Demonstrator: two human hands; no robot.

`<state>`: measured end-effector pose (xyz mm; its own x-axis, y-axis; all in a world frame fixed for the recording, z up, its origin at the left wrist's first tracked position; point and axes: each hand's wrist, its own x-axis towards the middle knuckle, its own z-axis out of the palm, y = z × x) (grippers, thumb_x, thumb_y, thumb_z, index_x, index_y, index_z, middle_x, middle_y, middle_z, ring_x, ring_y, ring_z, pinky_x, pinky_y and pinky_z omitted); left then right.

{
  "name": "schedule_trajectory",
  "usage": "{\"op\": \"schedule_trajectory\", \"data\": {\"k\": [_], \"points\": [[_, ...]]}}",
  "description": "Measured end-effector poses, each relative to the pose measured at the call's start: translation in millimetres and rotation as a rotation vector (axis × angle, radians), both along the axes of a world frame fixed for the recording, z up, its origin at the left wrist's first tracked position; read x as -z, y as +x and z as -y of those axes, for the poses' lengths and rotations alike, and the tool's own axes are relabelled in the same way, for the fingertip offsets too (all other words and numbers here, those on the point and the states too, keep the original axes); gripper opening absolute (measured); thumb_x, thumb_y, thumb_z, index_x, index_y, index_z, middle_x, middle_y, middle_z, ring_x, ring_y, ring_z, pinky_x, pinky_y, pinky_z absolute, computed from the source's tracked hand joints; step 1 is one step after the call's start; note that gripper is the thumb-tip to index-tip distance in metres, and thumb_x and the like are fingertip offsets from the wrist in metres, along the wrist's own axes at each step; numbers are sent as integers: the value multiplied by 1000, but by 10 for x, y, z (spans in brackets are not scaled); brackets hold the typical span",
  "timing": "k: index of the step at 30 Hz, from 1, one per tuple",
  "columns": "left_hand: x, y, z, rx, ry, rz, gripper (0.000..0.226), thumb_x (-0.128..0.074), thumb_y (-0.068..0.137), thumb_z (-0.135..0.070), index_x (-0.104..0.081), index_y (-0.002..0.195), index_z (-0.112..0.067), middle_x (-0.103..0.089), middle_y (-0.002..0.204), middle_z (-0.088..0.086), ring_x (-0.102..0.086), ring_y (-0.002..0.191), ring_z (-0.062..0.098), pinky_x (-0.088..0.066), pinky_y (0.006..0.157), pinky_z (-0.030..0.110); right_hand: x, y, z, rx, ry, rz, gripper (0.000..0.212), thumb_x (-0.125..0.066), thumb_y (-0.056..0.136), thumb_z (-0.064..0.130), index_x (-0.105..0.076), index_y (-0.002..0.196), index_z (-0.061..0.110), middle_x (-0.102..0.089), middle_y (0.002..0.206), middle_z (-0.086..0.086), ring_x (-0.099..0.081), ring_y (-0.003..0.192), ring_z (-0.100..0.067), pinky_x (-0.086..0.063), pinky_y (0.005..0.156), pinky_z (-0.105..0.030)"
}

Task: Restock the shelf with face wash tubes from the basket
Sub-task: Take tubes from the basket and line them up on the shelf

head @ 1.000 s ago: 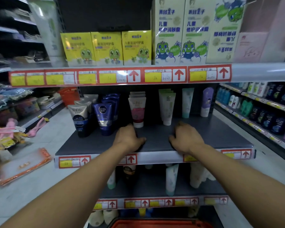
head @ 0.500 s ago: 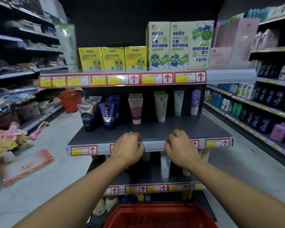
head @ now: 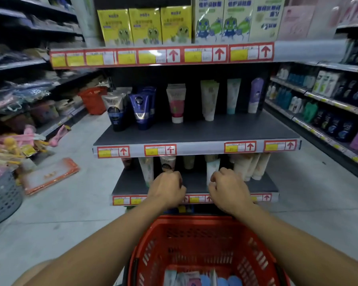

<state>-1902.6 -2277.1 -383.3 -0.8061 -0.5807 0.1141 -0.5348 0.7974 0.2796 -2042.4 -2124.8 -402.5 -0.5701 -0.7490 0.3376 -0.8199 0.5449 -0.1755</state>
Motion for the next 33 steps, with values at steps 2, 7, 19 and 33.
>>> {"op": "schedule_trajectory", "data": {"k": [2, 7, 19, 33], "points": [[183, 3, -23, -4, 19, 39, 29, -58, 91, -34, -68, 114, -18, -66, 121, 8, -63, 112, 32, -53, 85, 39, 178, 59, -13, -5, 22, 51, 24, -51, 93, 34, -67, 97, 16, -62, 98, -3, -57, 94, -24, -51, 71, -38], [680, 21, -92, -37, 76, 111, 23, -59, 90, -34, -69, 105, -19, -69, 114, 9, -65, 109, 33, -52, 82, 37, 640, 182, -26, -13, 90, 185, 24, -50, 93, 33, -64, 90, 14, -62, 94, -5, -60, 89, -27, -49, 67, -36], [1929, 70, -172, -79, 362, 371, 29, -60, 89, -36, -73, 106, -16, -75, 112, 11, -70, 106, 33, -56, 81, 35, 1816, 263, -182, 64, 479, 593, 31, -51, 88, 35, -69, 99, 14, -69, 104, -11, -67, 100, -34, -56, 84, -39], [3416, -59, -515, -151, 706, 683, 52, -60, 89, -55, -72, 118, -14, -73, 122, 13, -70, 110, 30, -56, 90, 33, 3263, 232, -584, 272, 846, 1040, 32, -53, 94, 22, -63, 119, 6, -63, 120, -19, -60, 113, -38, -49, 90, -40]]}}
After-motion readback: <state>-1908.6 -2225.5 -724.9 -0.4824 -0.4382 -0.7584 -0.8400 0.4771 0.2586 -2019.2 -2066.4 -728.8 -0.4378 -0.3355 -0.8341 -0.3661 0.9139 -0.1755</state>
